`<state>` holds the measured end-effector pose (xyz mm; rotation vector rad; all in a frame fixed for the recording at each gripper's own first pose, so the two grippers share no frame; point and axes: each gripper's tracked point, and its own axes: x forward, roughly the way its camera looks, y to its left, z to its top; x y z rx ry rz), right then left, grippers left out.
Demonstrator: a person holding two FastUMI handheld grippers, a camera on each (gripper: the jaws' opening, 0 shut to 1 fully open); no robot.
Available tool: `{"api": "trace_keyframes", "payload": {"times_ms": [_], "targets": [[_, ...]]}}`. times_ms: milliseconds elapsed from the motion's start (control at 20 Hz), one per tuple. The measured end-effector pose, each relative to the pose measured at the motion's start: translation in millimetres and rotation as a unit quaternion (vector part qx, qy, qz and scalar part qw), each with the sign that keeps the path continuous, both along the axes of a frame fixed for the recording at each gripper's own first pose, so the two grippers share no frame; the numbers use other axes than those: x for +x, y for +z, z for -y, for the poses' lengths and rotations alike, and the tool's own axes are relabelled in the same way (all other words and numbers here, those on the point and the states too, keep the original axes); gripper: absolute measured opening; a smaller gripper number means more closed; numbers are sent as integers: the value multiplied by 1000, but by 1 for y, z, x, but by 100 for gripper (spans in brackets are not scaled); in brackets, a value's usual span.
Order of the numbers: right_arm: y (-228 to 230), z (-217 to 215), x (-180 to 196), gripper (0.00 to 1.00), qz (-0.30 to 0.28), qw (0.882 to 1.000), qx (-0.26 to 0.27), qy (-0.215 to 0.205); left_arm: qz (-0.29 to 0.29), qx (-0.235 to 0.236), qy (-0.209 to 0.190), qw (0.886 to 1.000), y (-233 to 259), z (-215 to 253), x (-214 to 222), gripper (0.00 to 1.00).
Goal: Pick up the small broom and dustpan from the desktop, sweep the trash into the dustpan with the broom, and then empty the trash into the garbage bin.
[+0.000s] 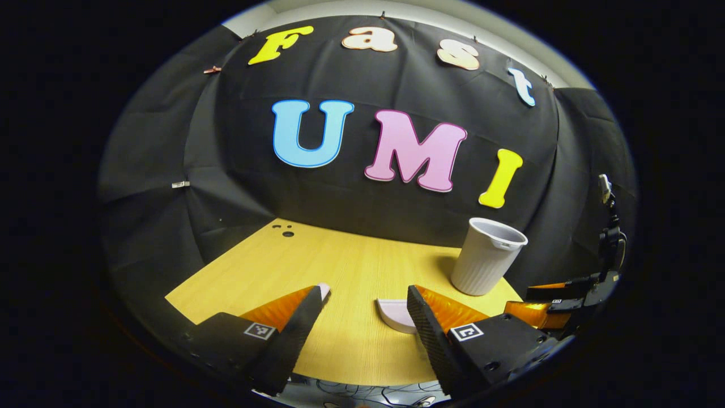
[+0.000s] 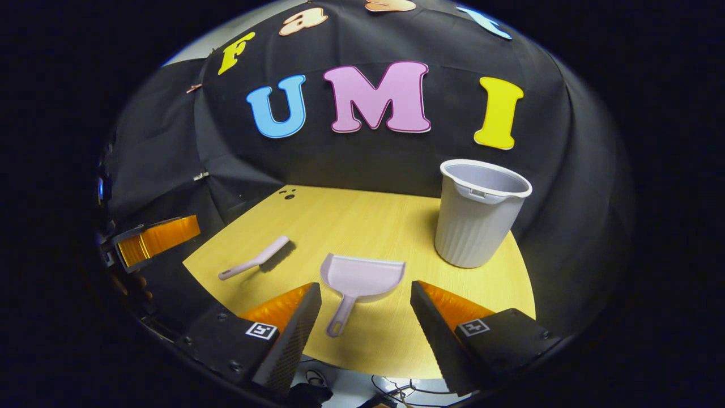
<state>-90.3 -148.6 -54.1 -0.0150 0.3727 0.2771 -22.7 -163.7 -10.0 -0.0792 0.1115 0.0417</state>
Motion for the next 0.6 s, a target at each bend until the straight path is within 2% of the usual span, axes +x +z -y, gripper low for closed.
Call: {"api": "trace_keyframes", "payload": {"times_ms": [300, 600], "targets": [[-7, 7, -2, 99, -15, 999, 16, -26, -37, -14, -26, 999, -26, 28, -4, 96], [-17, -16, -6, 99, -31, 997, 35, -65, -23, 19, -45, 999, -22, 1, -3, 96]]}}
